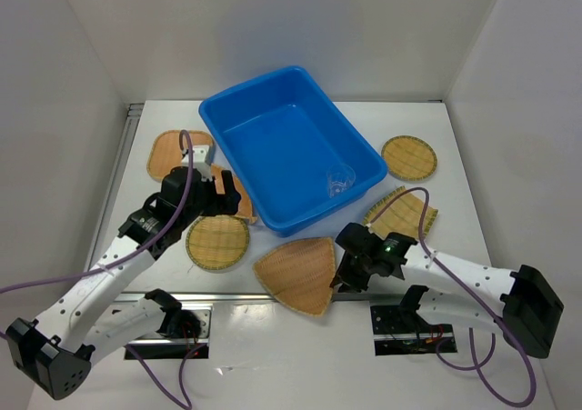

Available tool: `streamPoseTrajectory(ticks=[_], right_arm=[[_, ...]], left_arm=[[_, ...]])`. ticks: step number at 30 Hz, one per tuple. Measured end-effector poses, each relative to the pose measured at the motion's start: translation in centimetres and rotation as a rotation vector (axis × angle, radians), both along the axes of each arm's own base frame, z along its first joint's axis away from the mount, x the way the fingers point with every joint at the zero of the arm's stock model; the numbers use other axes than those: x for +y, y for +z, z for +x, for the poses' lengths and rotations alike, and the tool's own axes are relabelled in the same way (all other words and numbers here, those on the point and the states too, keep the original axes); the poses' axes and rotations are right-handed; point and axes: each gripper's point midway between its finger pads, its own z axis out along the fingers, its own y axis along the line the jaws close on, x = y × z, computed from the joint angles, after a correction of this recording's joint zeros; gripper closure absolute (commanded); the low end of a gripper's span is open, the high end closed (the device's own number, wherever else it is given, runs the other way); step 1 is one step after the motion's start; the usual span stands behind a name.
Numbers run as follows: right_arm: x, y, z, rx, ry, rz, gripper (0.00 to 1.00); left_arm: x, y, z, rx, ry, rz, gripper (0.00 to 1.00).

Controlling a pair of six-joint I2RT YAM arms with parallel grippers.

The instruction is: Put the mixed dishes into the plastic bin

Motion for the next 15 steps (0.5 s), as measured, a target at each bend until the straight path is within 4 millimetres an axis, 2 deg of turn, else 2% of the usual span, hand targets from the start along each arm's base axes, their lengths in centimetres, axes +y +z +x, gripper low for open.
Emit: streamPoseTrajectory(ticks=[8, 15], right_arm=[[0.6, -0.9, -0.3, 0.046, 0.052, -0.021, 0.65], [1.6, -0.4, -0.8, 0.058, 0.079, 0.044, 0.73]], left_arm=[[0.1, -0.2, -0.1, 0.002, 0.000, 0.001, 0.01], [0.1, -0.3, -0.1, 0.002, 0.003, 0.004, 0.01]])
